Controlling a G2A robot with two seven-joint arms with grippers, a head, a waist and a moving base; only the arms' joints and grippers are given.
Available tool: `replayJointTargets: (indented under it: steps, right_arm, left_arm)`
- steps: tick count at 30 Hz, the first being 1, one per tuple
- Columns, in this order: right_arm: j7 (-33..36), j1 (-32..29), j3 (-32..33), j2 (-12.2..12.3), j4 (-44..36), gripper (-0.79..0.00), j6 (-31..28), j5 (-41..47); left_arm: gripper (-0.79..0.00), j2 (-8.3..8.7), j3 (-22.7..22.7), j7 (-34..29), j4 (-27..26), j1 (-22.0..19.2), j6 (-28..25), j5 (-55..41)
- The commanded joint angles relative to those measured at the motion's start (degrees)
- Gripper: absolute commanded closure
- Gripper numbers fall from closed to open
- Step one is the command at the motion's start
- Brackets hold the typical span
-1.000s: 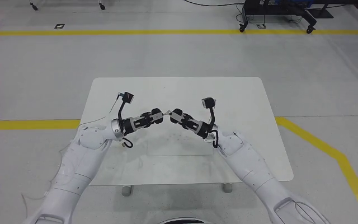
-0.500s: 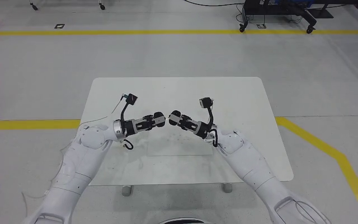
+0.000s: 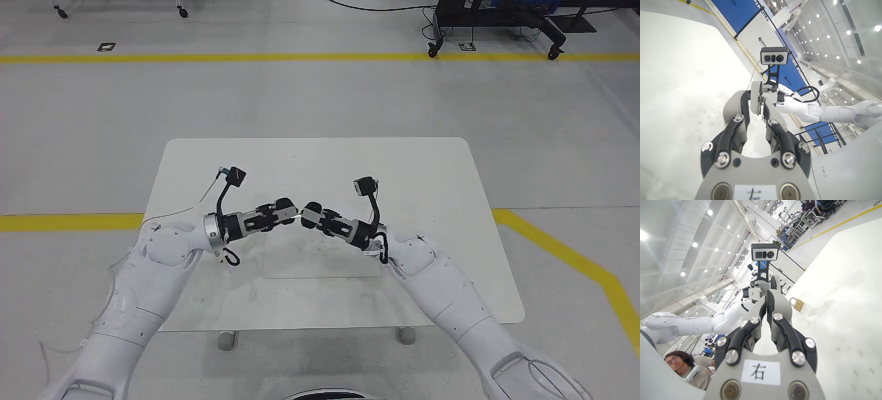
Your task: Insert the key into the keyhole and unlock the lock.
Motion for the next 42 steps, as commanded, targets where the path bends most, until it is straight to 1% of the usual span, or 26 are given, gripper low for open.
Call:
replayJointTargets:
  steps: [1,4,7,9,11,14,16,19,21,22,24,25,36,37,38,40,41,42]
  right_arm:
    - [-0.3,-0.3,0.3,0.1,-0.1,0.0,-0.3,0.0]
    - [-1.1,-0.9,1.2,0.4,-0.2,0.0,-1.1,-0.1]
    - [-1.8,-1.9,2.5,0.8,-0.6,0.0,-2.1,-0.3]
    - [-2.5,-2.5,3.7,1.1,-0.8,0.0,-2.7,-0.7]
    - [-2.6,-2.6,3.9,1.2,-0.8,0.0,-2.8,-0.8]
    - [-2.6,-2.6,3.9,1.2,-0.8,0.0,-2.8,-0.8]
    - [-2.6,-2.6,3.9,1.2,-0.8,0.0,-2.8,-0.8]
    - [-2.6,-2.6,3.9,1.2,-0.8,0.0,-2.8,-0.8]
    - [-2.6,-2.6,3.9,1.2,-0.8,0.0,-2.8,-0.8]
    - [-2.6,-2.6,3.9,1.2,-0.8,0.0,-2.8,-0.8]
    - [-2.6,-2.6,3.9,1.2,-0.8,0.0,-2.8,-0.8]
    - [-2.6,-2.6,3.9,1.2,-0.8,0.0,-2.8,-0.8]
    - [-2.6,-2.6,3.9,1.2,-0.8,0.0,-2.8,-0.8]
    - [-2.6,-2.6,3.9,1.2,-0.8,0.0,-2.8,-0.8]
    - [-2.6,-2.6,3.9,1.2,-0.8,0.0,-2.8,-0.8]
    - [-2.6,-2.6,3.9,1.2,-0.8,0.0,-2.8,-0.8]
    - [-2.6,-2.6,3.9,1.2,-0.8,0.0,-2.8,-0.8]
    - [-2.6,-2.6,3.9,1.2,-0.8,0.0,-2.8,-0.8]
  left_arm:
    - [-0.785,0.03,-0.1,0.2,0.1,-0.1,0.0,0.0]
    - [-0.785,0.18,-0.7,0.7,0.2,-0.2,-0.2,0.2]
    - [-0.785,0.54,-2.3,1.9,0.2,-0.4,-1.0,1.5]
    - [-0.785,1.03,-4.4,3.7,-0.3,-0.5,-1.8,5.0]
    - [-0.785,1.63,-6.6,5.2,-2.1,0.3,-2.7,8.6]
    - [-0.785,3.18,-11.9,5.3,-6.8,1.8,-4.3,19.1]
    - [-0.785,4.25,-16.5,6.6,-10.3,3.8,-4.6,26.3]
    - [-0.785,5.56,-23.7,9.6,-16.3,7.9,-3.4,36.9]
    - [-0.785,6.23,-27.5,10.7,-20.2,11.0,-3.3,43.1]
    - [-0.785,6.47,-29.4,12.1,-22.0,12.2,-2.9,46.4]
    - [-0.785,6.4,-32.2,18.7,-24.0,14.9,0.9,50.3]
    - [-0.785,6.36,-32.3,19.6,-24.3,15.4,1.3,50.5]
    - [-0.785,6.36,-32.3,19.6,-24.3,15.4,1.3,50.5]
    - [-0.785,6.57,-33.2,19.9,-25.3,15.4,1.2,54.6]
    - [-0.785,6.8,-34.0,20.7,-26.3,15.8,0.4,59.3]
    - [-0.785,7.35,-35.3,22.3,-27.0,16.3,-5.7,65.3]
    - [-0.785,7.77,-35.9,22.4,-27.1,16.1,-10.4,68.6]
    - [-0.785,8.24,-36.2,22.5,-27.9,15.7,-16.5,72.5]
